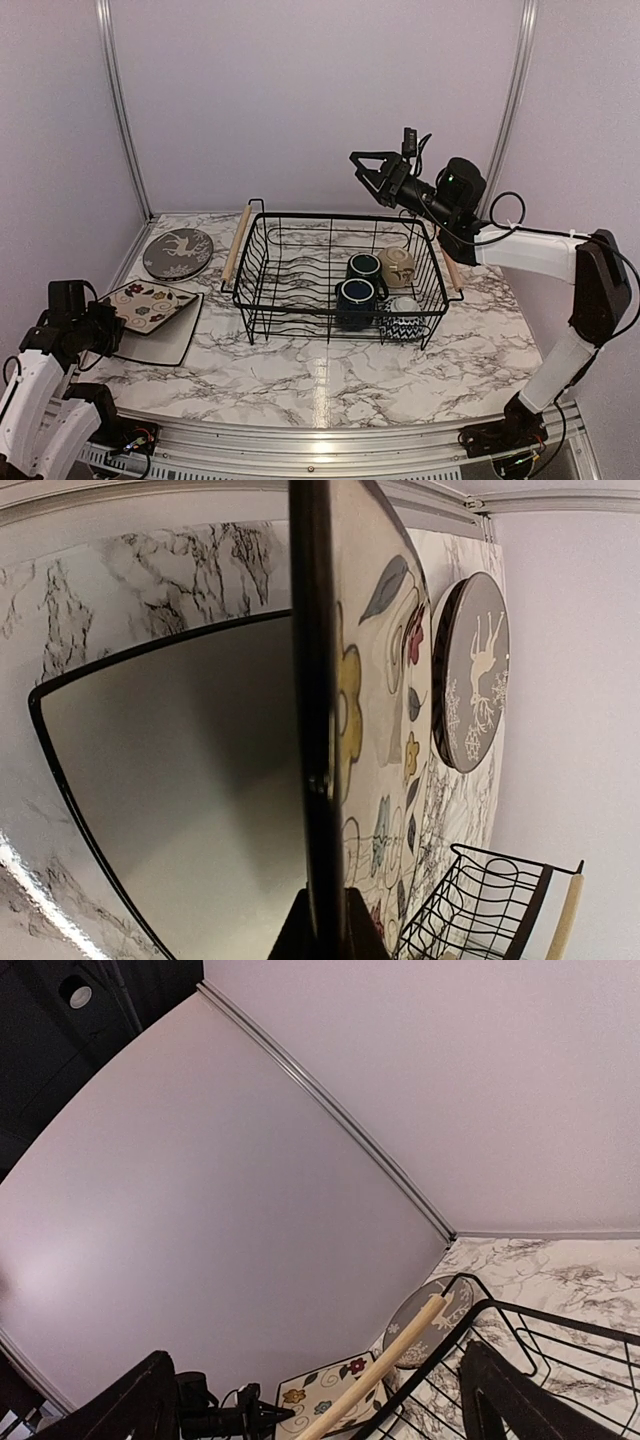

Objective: Unload the mixed dishes from the dish rack
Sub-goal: Place the plate on the plate.

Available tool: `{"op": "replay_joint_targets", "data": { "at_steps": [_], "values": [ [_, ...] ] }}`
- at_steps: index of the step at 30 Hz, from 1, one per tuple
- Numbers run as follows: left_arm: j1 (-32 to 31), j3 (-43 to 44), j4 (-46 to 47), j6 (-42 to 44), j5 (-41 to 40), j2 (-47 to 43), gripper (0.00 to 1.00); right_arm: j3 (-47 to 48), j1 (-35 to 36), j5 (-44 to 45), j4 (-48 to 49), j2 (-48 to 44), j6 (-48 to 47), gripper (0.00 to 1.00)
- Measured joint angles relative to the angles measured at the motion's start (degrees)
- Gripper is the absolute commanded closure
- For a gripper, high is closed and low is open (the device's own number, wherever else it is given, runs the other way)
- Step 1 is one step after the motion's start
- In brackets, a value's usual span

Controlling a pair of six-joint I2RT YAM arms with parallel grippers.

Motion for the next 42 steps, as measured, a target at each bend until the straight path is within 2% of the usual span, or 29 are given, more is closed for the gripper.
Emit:
{"op": "replay_joint_targets", "data": {
  "at_steps": [19,24,26,28,30,37,38,39,42],
  "values": [
    [0.0,-4.2,-0.7,-1.7,0.6,-1.9,0.65,-0.4,0.0,0.0,0.8,0.0,0.0,0.05],
    [0.0,-5.6,-0.5,-1.9,1.1,-1.9,0.54,-0.6,0.0,0.1,0.9,0.0,0.0,0.05],
    [0.0,-5.7,-0.5,-1.9,1.3,-1.7,0.47,-0.6,0.0,0.1,0.9,0.0,0.0,0.05],
    [0.0,-5.7,-0.5,-1.9,1.4,-1.5,0.31,-0.6,0.0,0.1,0.9,0.0,0.0,0.05],
    [0.0,-5.7,-0.6,-1.8,1.4,-1.2,0.21,-0.6,0.0,0.2,0.9,0.0,0.0,0.05],
    [0.0,-3.8,-1.5,-1.2,1.5,2.0,0.11,-0.6,0.0,0.2,0.9,0.0,0.0,0.05],
    [0.0,-3.4,-1.7,-1.1,1.5,2.5,0.04,-0.7,0.0,0.2,0.9,0.0,-0.1,0.05],
    [0.0,-2.9,-2.1,-1.0,1.5,3.0,0.01,-0.6,0.0,0.3,0.9,0.0,-0.2,0.05],
    [0.0,-1.2,-3.8,-0.5,1.3,3.9,0.01,-0.6,0.0,0.3,0.6,0.0,-0.9,0.05]
  ]
}}
